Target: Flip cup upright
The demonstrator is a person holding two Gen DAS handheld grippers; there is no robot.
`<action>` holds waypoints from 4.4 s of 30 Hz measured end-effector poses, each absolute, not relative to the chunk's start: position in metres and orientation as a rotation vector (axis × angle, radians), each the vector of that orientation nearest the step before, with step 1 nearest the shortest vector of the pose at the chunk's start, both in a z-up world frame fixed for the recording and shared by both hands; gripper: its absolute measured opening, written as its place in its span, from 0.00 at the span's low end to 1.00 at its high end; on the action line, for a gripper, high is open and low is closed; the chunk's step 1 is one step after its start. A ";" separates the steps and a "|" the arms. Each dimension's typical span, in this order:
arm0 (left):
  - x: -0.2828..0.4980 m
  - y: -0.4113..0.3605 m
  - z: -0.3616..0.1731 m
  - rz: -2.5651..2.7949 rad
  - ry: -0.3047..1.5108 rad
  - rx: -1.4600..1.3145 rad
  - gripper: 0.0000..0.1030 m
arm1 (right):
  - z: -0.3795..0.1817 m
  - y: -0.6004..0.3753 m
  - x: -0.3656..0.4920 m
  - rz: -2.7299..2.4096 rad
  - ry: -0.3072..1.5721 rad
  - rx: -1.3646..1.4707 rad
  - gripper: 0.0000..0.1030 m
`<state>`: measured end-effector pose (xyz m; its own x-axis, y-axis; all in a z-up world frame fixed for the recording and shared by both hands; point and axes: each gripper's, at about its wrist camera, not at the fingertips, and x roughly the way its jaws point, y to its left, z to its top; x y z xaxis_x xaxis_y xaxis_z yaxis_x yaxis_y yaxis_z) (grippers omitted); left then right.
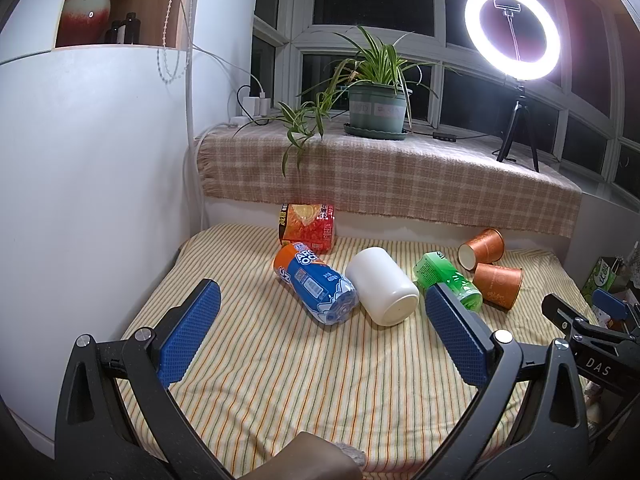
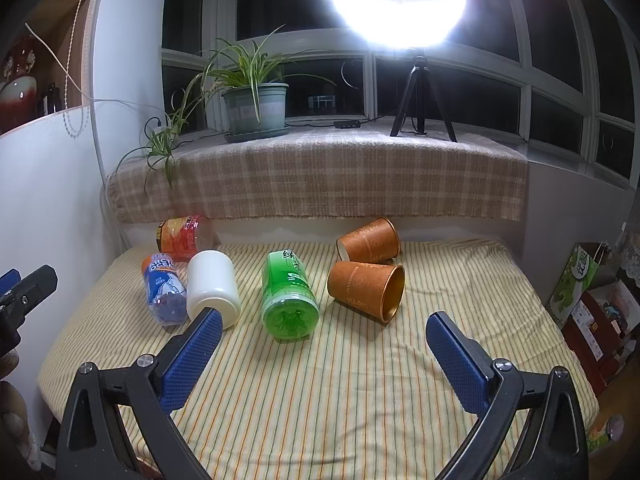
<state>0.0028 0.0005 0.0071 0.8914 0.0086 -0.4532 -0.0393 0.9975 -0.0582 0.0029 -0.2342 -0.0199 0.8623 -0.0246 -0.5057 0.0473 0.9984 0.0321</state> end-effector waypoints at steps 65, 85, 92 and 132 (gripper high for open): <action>-0.005 0.061 -0.023 0.162 0.543 -0.096 1.00 | -0.028 -0.167 0.083 0.229 0.671 -0.032 1.00; -0.034 0.133 -0.042 0.279 0.604 -0.176 1.00 | -0.047 -0.029 0.195 0.538 0.917 -0.282 0.96; -0.040 0.145 -0.045 0.300 0.609 -0.186 1.00 | -0.071 0.001 0.217 0.532 0.986 -0.365 0.93; -0.050 0.141 -0.033 0.289 0.575 -0.186 1.00 | -0.046 -0.002 0.180 0.580 0.936 -0.269 0.58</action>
